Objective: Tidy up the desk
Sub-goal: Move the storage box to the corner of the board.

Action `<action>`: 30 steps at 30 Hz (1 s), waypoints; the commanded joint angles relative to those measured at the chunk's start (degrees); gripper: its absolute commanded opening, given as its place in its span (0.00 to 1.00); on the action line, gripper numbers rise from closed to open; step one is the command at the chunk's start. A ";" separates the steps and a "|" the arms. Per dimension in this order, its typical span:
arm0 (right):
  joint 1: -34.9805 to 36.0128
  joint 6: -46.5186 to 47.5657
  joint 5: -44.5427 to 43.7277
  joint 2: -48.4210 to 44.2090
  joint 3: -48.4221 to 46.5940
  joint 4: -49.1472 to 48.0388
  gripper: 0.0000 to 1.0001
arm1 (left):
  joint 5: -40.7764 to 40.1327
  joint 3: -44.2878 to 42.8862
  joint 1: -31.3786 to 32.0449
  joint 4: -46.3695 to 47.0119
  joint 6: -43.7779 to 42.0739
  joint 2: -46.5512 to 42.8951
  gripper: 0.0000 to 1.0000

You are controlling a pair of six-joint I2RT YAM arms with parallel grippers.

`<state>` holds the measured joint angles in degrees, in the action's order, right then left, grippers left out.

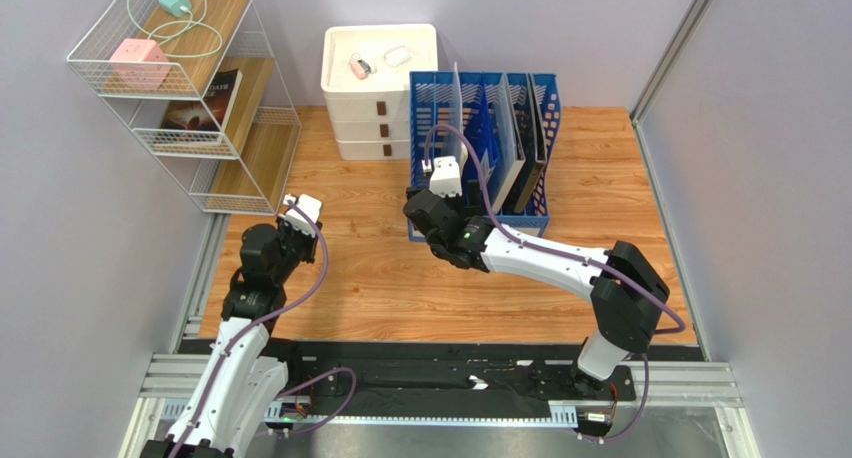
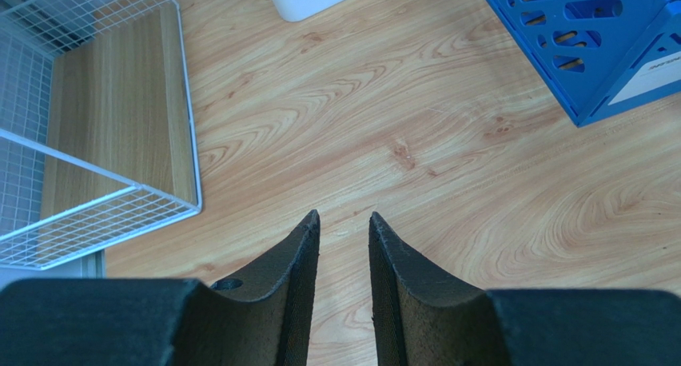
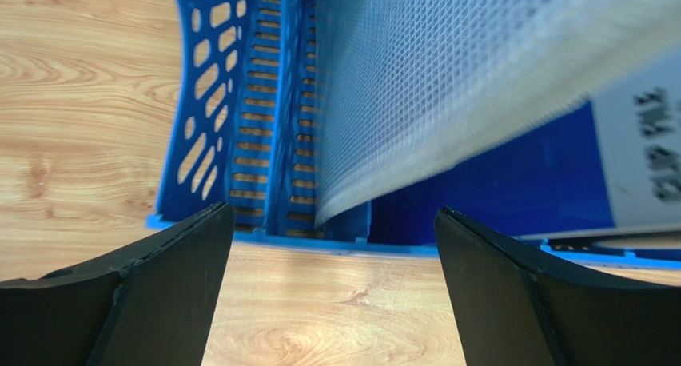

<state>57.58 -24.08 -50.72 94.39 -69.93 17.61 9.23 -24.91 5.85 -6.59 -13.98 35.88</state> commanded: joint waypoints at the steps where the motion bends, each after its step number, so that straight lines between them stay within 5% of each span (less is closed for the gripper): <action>1: -2.82 -0.71 5.36 2.98 -1.00 -4.06 1.00 | 1.49 -0.05 -0.40 0.97 -0.17 -0.81 0.36; 16: -8.62 -5.61 3.52 10.82 -3.55 -2.41 1.00 | 1.58 -0.05 -0.40 0.61 -0.35 -1.69 0.35; 30: -15.39 -21.80 -2.54 -5.51 13.50 3.57 1.00 | 2.28 0.12 -0.40 -0.09 -0.61 -2.22 0.36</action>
<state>44.51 -36.03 -46.09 94.63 -61.32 14.02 10.02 -24.91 5.85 -7.18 -14.15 34.22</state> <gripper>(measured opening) 0.998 0.356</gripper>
